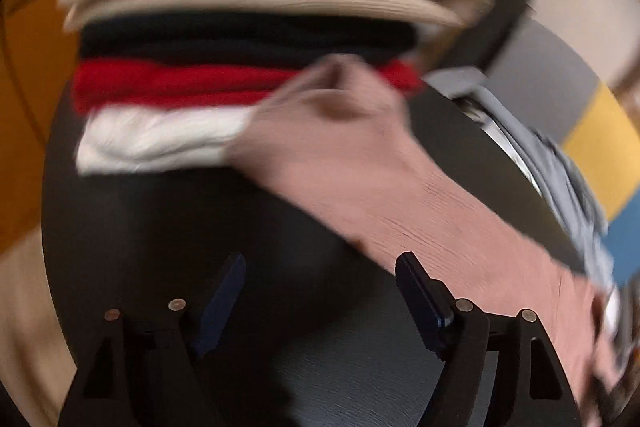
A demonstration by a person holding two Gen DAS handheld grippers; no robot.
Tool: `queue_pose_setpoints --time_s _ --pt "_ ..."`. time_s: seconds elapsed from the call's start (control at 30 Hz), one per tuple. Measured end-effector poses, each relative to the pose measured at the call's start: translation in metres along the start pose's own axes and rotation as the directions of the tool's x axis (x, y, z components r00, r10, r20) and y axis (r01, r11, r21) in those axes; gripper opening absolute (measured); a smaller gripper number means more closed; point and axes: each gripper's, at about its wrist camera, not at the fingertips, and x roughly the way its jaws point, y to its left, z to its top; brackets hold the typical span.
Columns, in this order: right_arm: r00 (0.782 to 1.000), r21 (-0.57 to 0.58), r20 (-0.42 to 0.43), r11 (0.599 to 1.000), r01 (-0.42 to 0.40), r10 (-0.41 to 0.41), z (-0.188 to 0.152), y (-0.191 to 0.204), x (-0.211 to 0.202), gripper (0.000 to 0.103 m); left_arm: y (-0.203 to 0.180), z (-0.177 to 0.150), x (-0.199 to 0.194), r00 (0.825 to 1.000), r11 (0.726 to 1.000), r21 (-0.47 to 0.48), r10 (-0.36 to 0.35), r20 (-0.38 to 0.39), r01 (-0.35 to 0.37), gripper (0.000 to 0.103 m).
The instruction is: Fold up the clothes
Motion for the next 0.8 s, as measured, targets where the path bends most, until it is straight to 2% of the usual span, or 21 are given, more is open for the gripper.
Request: queue_pose_setpoints --time_s 0.03,0.1,0.2,0.33,0.43,0.57,0.6,0.63,0.67,0.73,0.8 --pt "1.0 0.0 0.0 1.0 -0.001 0.001 0.001 -0.001 0.001 0.032 0.011 0.003 0.006 1.0 0.998 -0.068 -0.012 -0.011 0.011 0.081" --pt "1.0 -0.001 0.001 1.0 0.001 -0.001 0.001 0.0 0.001 0.032 0.018 0.007 0.007 0.999 0.992 -0.123 -0.034 0.02 0.036 0.083" --pt "1.0 -0.001 0.003 1.0 0.001 -0.001 0.001 0.001 0.001 0.032 0.012 0.015 0.015 1.0 0.995 -0.096 0.0 0.027 0.002 0.085" --pt "1.0 0.005 0.005 1.0 -0.006 0.006 0.0 -0.001 0.001 0.032 0.009 0.022 0.027 0.995 0.997 -0.055 0.06 0.08 -0.056 0.085" --pt "1.0 0.008 0.007 1.0 -0.01 0.01 0.0 -0.002 0.001 0.032 0.012 0.025 0.032 0.992 0.998 -0.04 0.056 0.115 -0.052 0.085" --pt "1.0 0.007 0.008 1.0 -0.01 0.01 0.0 -0.002 0.001 0.032 0.013 0.024 0.036 0.991 1.0 -0.018 0.002 0.133 0.0 0.082" --pt "1.0 0.006 0.008 1.0 -0.009 0.009 0.0 -0.003 0.001 0.032 0.014 0.023 0.036 0.991 0.999 -0.023 -0.022 0.133 0.025 0.075" --pt "1.0 0.005 0.008 1.0 -0.009 0.009 0.0 -0.003 0.001 0.032 0.016 0.022 0.036 0.99 0.998 -0.03 -0.047 0.131 0.052 0.048" --pt "1.0 0.004 0.008 1.0 -0.007 0.007 0.0 -0.003 0.001 0.032 0.019 0.02 0.037 0.991 0.997 -0.043 -0.065 0.119 0.071 0.026" --pt "1.0 0.003 0.008 1.0 -0.007 0.007 0.0 -0.002 0.001 0.032 0.024 0.017 0.037 0.989 0.99 -0.07 -0.115 0.095 0.122 0.011" --pt "1.0 0.004 0.008 1.0 -0.008 0.008 0.0 -0.002 0.001 0.032 0.027 0.013 0.03 0.982 0.982 -0.076 -0.165 0.09 0.172 0.01"
